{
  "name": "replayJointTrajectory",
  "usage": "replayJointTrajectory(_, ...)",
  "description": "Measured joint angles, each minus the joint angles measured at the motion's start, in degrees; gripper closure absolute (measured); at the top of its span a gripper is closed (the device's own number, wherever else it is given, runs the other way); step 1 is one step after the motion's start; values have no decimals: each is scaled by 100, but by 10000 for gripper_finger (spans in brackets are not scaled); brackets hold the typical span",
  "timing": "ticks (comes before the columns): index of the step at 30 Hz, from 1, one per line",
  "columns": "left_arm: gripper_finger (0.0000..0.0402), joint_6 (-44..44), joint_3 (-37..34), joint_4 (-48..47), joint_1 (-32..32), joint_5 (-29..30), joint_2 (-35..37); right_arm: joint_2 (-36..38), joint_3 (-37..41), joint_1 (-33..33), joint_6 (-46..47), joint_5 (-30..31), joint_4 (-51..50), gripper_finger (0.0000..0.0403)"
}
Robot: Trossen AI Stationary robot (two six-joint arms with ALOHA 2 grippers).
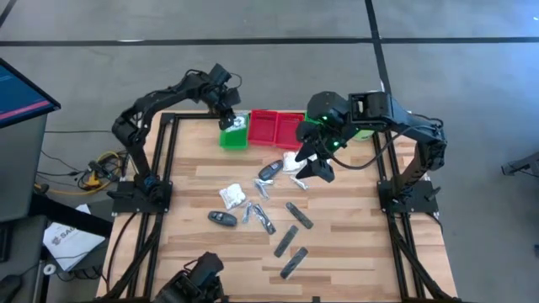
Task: Pick & Place Travel size toiletries
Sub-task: Put the cotton pack into the left green basket, then put the deodorant into the left red basket
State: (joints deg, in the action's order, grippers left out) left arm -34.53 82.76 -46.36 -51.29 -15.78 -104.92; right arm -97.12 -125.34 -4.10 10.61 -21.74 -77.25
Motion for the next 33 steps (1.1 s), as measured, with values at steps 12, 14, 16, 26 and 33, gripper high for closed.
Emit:
replayJointTrajectory(12,374,-71,-2,392,38,874,-248,0,0,-20,-11,-2,-75,122)
replayJointTrajectory(14,357,-127,-2,499,55,1082,-203,0,0,-16,-17,-2,-81,122)
replayJointTrajectory(16,332,-127,0,650,81,1228,-192,0,0,-16,-48,-2,-86,122)
replayJointTrajectory(26,186,235,-4,637,431,2523,587,0,2,-16,-217,-3,-216,122)
replayJointTrajectory(33,159,1635,-2,765,803,1396,1919,0,2,-61,-496,-4,-233,122)
